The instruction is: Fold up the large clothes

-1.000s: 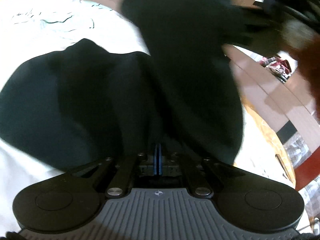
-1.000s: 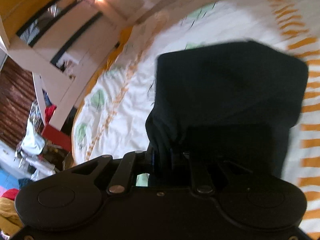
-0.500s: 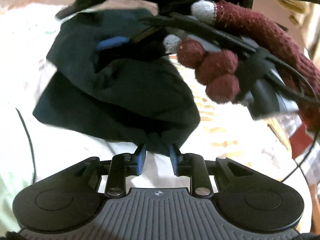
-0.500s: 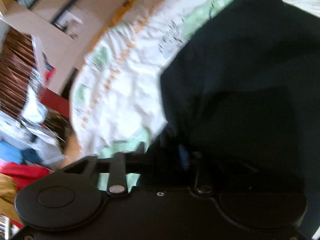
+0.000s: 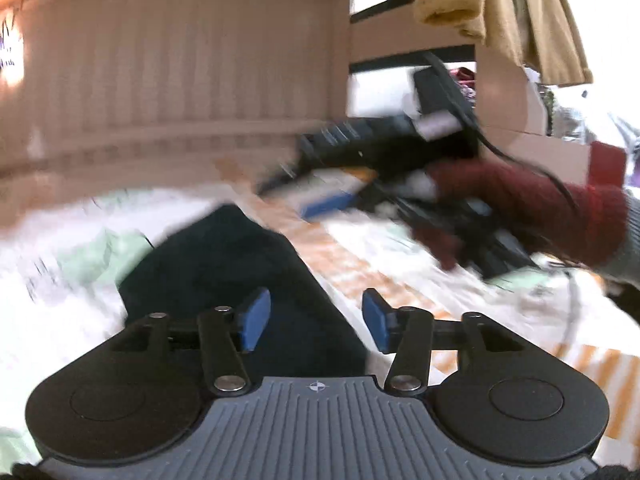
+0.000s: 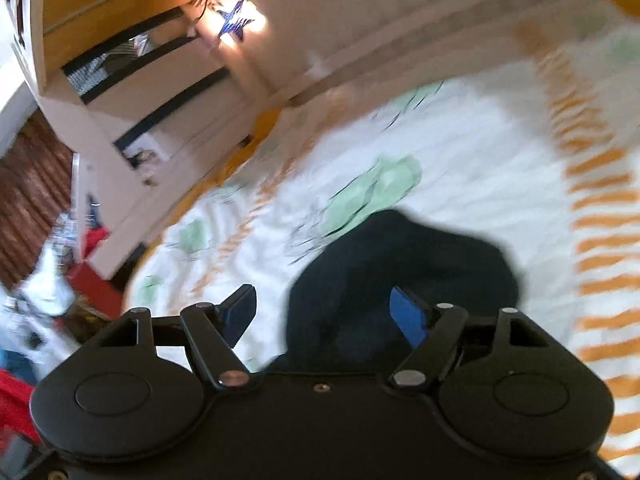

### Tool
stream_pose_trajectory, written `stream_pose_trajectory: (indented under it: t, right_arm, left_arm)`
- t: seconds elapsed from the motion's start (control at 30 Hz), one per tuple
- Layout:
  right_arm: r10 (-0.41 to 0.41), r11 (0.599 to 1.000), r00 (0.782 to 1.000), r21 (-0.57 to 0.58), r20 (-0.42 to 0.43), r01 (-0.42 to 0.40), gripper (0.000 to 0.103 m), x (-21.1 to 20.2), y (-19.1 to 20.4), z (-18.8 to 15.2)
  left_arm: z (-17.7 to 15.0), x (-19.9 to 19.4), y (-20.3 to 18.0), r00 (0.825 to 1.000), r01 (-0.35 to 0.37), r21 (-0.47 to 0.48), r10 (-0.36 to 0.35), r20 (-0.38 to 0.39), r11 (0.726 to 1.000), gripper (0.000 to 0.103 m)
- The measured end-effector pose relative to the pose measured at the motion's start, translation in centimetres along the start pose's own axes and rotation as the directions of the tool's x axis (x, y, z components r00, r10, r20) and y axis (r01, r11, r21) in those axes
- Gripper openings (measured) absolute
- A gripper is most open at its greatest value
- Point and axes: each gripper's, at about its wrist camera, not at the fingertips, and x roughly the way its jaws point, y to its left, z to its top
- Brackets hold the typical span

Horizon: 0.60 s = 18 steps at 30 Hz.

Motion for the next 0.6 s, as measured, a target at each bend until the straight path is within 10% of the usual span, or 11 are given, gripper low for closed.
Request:
stream_pose_trajectory:
  t: [0.2,0.33,0.6]
  right_arm:
    - [-0.115,0.99,0.993,-0.081,0.026,0.117,0.073,0.0,1.1,-1.5]
    - [-0.143,0.977,0.989,-0.157,0.024,0.145,0.053,0.3,1.6,-2.1]
    - [-0.231,0.944,0.973,-0.245,-0.01,0.222,0.043,6.9,2.2,-1.5]
  left_arm:
    - [-0.2,4.0,4.7,0.991,-0.123,-0.19,0.11,-0.078,0.974,0.06]
    - [-2.7,5.5,8.1,0.97,-0.205,-0.287,0.157,-0.183,0.936,0.061]
    - [-4.1,4.9,10.4,0.967,-0.214,-0.342,0.15,-0.204,0.915,0.063]
